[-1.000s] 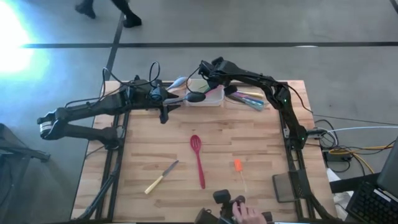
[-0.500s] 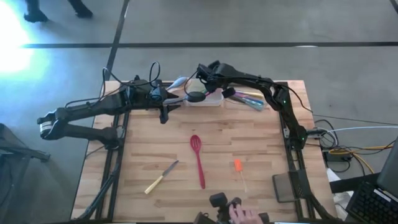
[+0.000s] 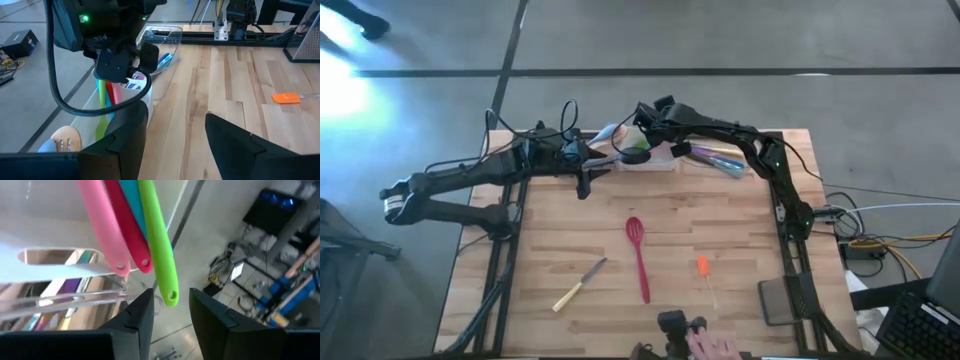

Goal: Pick & Place Kitchen Items
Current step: Put the yellow table knife into the right transparent bin

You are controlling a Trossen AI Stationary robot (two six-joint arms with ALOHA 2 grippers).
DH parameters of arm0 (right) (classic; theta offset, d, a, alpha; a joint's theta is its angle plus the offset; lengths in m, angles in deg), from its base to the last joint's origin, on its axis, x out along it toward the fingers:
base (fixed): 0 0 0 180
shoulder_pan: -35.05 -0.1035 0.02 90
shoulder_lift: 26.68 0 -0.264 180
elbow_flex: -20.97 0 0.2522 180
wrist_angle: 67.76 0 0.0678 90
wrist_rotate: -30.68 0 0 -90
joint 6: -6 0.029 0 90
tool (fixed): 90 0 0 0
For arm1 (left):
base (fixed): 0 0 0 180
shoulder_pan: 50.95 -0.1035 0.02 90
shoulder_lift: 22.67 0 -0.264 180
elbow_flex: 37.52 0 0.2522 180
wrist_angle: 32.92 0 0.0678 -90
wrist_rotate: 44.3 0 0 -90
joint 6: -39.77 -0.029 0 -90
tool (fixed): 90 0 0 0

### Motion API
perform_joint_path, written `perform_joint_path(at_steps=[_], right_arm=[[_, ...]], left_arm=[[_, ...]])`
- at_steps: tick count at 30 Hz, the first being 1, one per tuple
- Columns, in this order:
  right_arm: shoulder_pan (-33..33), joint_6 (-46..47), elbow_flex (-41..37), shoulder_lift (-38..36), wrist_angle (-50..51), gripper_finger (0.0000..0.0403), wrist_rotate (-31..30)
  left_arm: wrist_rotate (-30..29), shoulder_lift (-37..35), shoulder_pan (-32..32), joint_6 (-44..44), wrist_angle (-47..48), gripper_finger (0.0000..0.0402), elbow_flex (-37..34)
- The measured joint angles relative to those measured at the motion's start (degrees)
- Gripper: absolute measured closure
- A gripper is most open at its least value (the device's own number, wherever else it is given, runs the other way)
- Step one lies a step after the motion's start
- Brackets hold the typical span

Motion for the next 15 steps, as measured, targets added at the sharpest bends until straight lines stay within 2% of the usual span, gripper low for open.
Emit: perform_joint_path(at_steps=[6,10,15], right_arm=[[-1.4,8.4,0.3,-0.6,5.0,0.0274,-4.1],[-2.6,14.3,0.4,-2.4,10.9,0.0272,-3.6],[-3.7,22.8,0.4,-5.2,17.1,0.0281,-0.1]], left_arm=[[0.0,0.0,0.0,-0.1,0.0,0.0193,0.0],[0.0,0.0,0.0,-0.1,-0.2,0.0193,0.0],[0.0,0.0,0.0,0.4,-0.2,0.0193,0.0]])
